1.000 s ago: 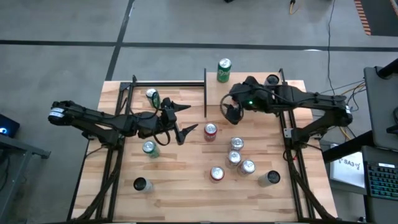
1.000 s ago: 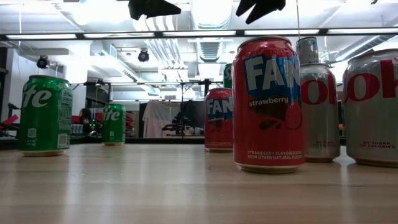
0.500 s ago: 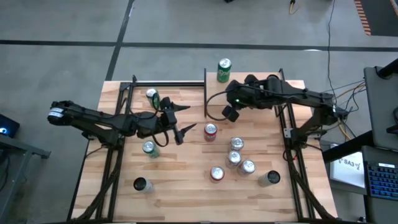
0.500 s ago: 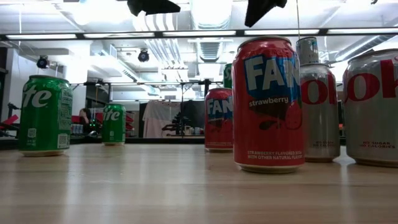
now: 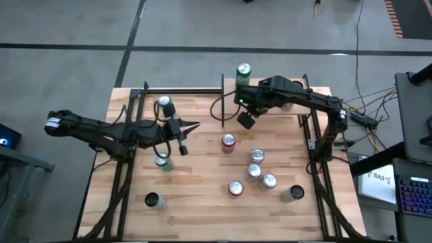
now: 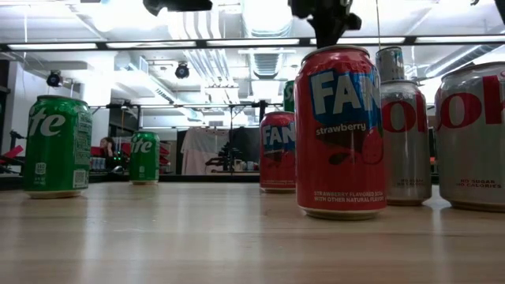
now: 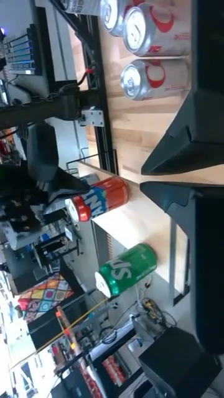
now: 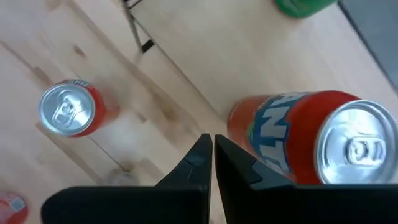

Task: Place canned beverage on shelf
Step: Put the top left orange soda can on the shelf

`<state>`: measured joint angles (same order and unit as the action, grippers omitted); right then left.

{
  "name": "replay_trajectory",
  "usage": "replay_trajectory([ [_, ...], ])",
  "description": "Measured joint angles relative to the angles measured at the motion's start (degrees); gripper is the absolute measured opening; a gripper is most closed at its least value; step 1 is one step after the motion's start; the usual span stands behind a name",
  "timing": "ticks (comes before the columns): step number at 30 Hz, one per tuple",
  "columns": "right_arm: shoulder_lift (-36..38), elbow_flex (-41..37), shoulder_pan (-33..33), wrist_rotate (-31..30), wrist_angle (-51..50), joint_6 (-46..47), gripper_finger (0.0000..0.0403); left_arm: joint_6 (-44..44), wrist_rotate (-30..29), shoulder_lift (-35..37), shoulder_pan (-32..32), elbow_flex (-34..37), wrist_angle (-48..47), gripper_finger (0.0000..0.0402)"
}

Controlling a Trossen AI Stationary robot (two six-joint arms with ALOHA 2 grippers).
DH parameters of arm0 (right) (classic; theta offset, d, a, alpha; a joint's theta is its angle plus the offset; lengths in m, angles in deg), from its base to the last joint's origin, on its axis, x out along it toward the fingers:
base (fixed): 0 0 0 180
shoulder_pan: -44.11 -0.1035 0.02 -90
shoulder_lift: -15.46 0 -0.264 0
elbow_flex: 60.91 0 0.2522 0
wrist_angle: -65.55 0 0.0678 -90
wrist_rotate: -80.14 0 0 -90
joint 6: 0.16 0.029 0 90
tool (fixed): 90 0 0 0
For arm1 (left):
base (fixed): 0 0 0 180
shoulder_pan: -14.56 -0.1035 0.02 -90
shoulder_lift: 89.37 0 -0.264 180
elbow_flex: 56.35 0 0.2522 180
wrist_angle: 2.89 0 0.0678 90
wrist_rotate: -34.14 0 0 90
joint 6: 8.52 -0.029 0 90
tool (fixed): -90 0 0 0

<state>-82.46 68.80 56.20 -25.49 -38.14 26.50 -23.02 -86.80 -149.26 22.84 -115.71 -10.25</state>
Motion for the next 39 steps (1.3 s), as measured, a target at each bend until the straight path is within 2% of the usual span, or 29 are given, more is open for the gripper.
replay_trajectory([
  [12, -0.1, -0.1, 2.4, 0.6, -0.1, 2.9, 0.0009, 0.0, 0.0, 8.6, 0.0, 5.2, 0.0, 0.0003],
  [22, 0.0, -0.1, 2.6, 1.0, -0.1, -5.2, 0.0009, 0.0, 0.0, 9.6, 0.0, 5.8, 0.0, 0.0000],
  [30, 0.0, -0.1, 3.6, -6.5, -0.1, -9.8, 0.0009, 0.1, 0.0, 9.5, 0.0, 5.8, 0.0, 0.0000],
  [33, 0.1, -0.1, 3.6, -6.9, -0.1, -10.8, 0.0009, 0.1, 0.0, 9.5, 0.0, 5.8, 0.0, 0.0000],
  [35, 0.2, -0.1, 3.6, -6.1, -0.1, -10.8, 0.0009, 0.2, 0.0, 9.5, 0.0, 5.8, 0.0, 0.0000],
  [39, 1.1, -0.1, 3.4, 1.3, -0.1, -12.6, 0.0009, 0.2, 0.0, 9.5, 0.0, 5.8, 0.0, 0.0000],
])
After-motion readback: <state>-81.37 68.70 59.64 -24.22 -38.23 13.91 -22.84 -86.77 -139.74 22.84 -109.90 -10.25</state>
